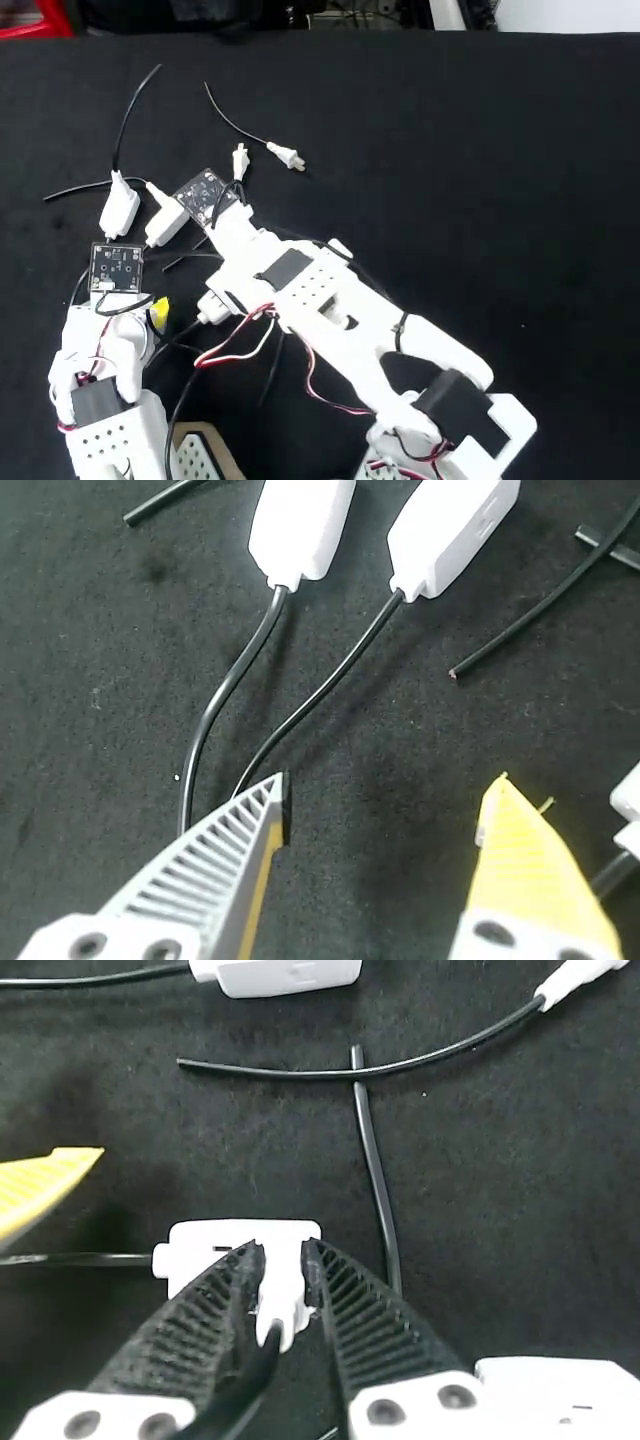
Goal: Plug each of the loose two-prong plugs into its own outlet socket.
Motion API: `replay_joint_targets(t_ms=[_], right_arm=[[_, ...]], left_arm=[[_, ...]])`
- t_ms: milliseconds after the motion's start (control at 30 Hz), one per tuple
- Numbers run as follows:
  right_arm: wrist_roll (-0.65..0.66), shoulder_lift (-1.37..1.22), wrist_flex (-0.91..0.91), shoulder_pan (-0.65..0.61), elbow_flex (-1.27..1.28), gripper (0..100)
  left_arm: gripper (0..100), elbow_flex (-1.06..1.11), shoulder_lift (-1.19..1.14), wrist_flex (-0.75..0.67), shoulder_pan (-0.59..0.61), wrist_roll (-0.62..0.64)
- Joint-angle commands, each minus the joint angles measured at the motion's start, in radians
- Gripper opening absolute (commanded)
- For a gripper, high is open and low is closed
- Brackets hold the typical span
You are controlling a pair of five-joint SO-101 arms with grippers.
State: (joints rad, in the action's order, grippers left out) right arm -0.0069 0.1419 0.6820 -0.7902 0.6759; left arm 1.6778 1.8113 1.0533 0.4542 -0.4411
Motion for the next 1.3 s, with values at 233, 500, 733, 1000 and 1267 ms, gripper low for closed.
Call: replay_joint_targets(t_ms=[233, 500, 733, 1000, 1267], right_arm=[[-0.020, 0.004, -0.002, 0.012, -0.033, 1.2], [-0.015, -0.090, -0.002, 0.014, -0.036, 1.2], [-0.015, -0.163, 0.000, -0.018, -0.062, 1.2], [-0.015, -0.159, 0.017, -0.041, -0.071, 8.2], [0.075, -0.091, 0.215, -0.044, -0.142, 33.5]], left_arm=[[31, 0.018, 0.008, 0.000, -0.010, -0.005], [31, 0.018, 0.008, 0.000, -0.010, -0.005], [31, 0.019, 0.008, 0.000, -0.010, -0.005], [31, 0.019, 0.008, 0.000, -0.010, -0.005], [31, 0.019, 0.008, 0.000, -0.015, -0.005]])
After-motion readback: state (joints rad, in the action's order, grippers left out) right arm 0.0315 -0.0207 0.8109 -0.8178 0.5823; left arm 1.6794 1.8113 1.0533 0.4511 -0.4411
